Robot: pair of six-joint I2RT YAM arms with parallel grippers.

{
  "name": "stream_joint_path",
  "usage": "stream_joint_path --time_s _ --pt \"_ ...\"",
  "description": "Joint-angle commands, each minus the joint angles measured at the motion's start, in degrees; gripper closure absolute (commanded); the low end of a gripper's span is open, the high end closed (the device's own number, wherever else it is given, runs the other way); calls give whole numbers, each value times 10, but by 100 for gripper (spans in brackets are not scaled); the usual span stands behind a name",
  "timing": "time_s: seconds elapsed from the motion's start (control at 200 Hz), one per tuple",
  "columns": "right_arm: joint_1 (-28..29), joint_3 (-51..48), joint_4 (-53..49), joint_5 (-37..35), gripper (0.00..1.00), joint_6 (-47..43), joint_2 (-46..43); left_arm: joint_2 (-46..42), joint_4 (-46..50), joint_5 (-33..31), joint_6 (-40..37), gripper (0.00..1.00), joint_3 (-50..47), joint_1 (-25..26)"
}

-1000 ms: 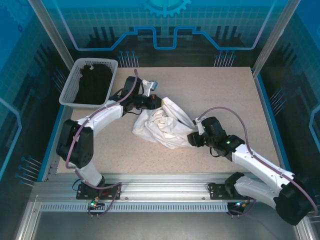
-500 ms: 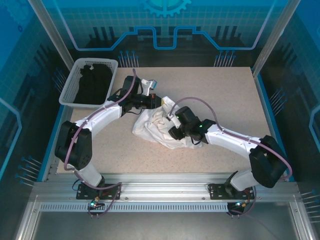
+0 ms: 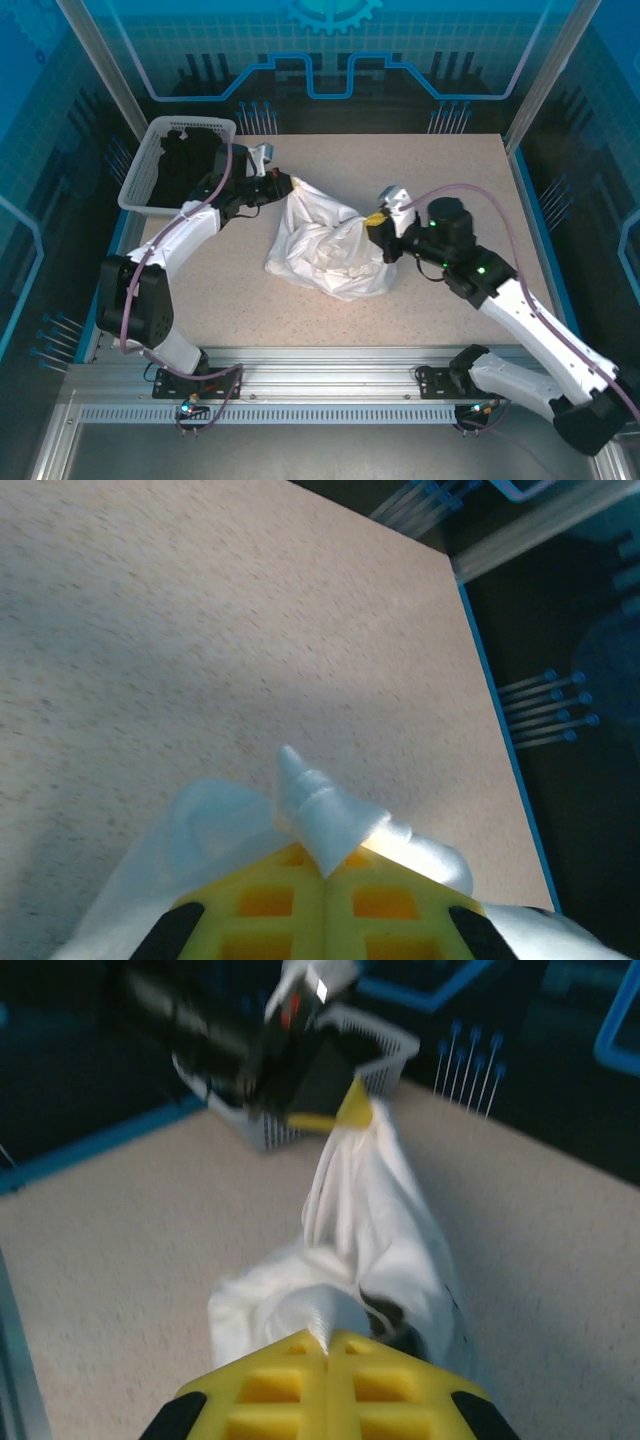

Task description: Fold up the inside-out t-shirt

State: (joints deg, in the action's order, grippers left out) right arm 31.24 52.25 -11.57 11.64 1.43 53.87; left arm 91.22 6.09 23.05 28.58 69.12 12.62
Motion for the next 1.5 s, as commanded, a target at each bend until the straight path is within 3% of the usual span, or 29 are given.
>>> stream_joint_path --time_s 0.0,0.08,0.175,0.245,0.345,0.44,0.55,0.695,0.775,0.84,0.935,1.0,1.08,1.206,1.371,1.426,1.496 --pt "-30 -56 51 110 100 47 17 19 2 -50 4 99 -14 -2" --pt "-33 -72 77 126 100 67 35 61 37 -76 -21 90 3 -2" --pt "-34 -80 95 129 100 89 54 77 79 -136 -46 66 1 1" --pt "-34 -78 90 127 100 98 66 19 61 -192 -60 50 -60 22" --pt "-34 -80 91 123 100 106 77 -102 28 -242 -87 31 -151 95" --pt "-35 -77 92 120 100 106 87 -185 -40 -158 -94 24 -231 154" --pt "-36 -71 92 118 100 105 99 -203 -134 -35 -65 23 -279 180" --pt "-36 -68 88 117 100 103 102 -174 -165 -11 -68 22 -276 216" --pt "-36 -66 85 115 100 99 99 -149 -158 -12 -80 24 -262 227" --pt "-36 -64 79 112 100 96 98 -133 -152 -14 -84 34 -252 229" --pt "-37 -56 67 93 100 97 95 -128 -135 -9 -93 59 -235 229" --pt "-39 -35 43 56 100 101 97 -140 -119 0 -103 84 -220 228" --pt "-41 26 0 13 100 87 99 -172 -92 -2 -108 100 -183 223" --pt "-40 132 -29 -16 100 11 75 -224 -119 17 -61 100 -86 219" --pt "-43 222 -19 -66 100 -49 80 -228 -173 37 5 100 24 219" --pt "-47 260 -47 -96 95 -49 112 -222 -168 24 4 100 47 219" --pt "-52 336 -153 -155 86 -35 168 -215 -146 -12 -5 100 67 219"
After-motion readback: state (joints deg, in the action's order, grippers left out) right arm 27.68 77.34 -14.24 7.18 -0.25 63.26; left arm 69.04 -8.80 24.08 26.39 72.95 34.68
